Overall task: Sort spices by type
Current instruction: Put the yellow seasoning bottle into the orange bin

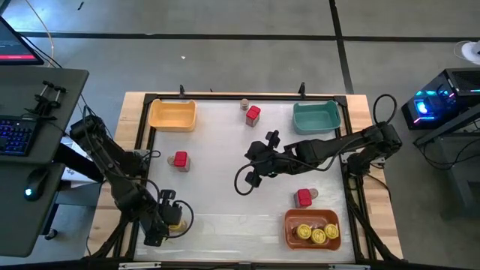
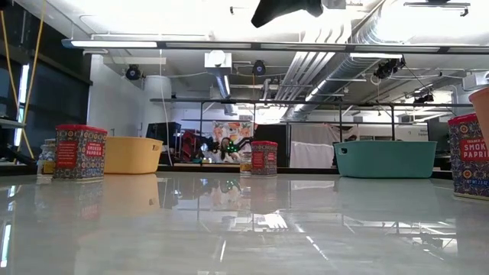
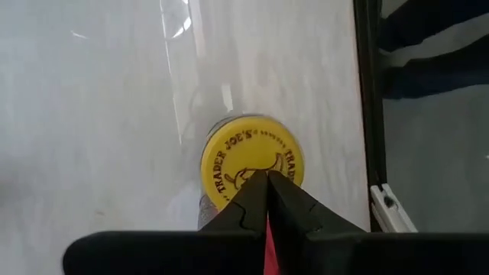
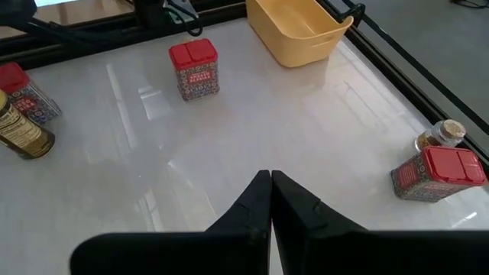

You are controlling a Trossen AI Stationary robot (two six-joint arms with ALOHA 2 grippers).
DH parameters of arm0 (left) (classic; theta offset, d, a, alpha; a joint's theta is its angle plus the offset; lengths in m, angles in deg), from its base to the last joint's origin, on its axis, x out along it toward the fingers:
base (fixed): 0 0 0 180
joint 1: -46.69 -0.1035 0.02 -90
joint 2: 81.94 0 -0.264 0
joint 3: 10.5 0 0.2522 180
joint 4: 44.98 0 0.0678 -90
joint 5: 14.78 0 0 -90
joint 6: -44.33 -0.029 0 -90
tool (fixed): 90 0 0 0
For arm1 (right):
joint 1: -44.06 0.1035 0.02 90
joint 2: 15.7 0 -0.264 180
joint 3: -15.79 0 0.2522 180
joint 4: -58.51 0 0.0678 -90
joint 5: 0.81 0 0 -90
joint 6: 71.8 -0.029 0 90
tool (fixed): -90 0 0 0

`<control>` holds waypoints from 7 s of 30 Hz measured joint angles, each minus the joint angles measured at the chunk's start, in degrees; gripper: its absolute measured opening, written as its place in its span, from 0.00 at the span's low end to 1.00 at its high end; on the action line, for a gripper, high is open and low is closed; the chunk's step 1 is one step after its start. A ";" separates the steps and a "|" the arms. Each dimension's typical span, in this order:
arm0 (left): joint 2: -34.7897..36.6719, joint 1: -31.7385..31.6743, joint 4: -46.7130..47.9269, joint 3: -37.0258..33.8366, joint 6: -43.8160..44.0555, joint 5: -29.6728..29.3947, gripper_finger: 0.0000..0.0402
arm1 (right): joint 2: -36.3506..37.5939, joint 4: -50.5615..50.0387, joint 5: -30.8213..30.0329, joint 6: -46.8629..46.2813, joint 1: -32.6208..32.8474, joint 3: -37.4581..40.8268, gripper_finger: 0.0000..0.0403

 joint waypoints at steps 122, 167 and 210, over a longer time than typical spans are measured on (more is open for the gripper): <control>15.47 -16.39 -6.70 -5.63 5.23 -33.22 0.00 | -17.77 1.69 34.40 28.28 -6.75 -0.09 0.56; 15.50 -30.37 -26.69 -5.61 -22.60 -36.20 0.00 | 4.24 -40.01 5.43 -54.23 36.49 -0.02 0.56; 15.50 -30.67 -26.23 -5.61 -22.73 -36.16 0.00 | -1.27 -34.90 10.25 -59.58 36.98 0.04 0.59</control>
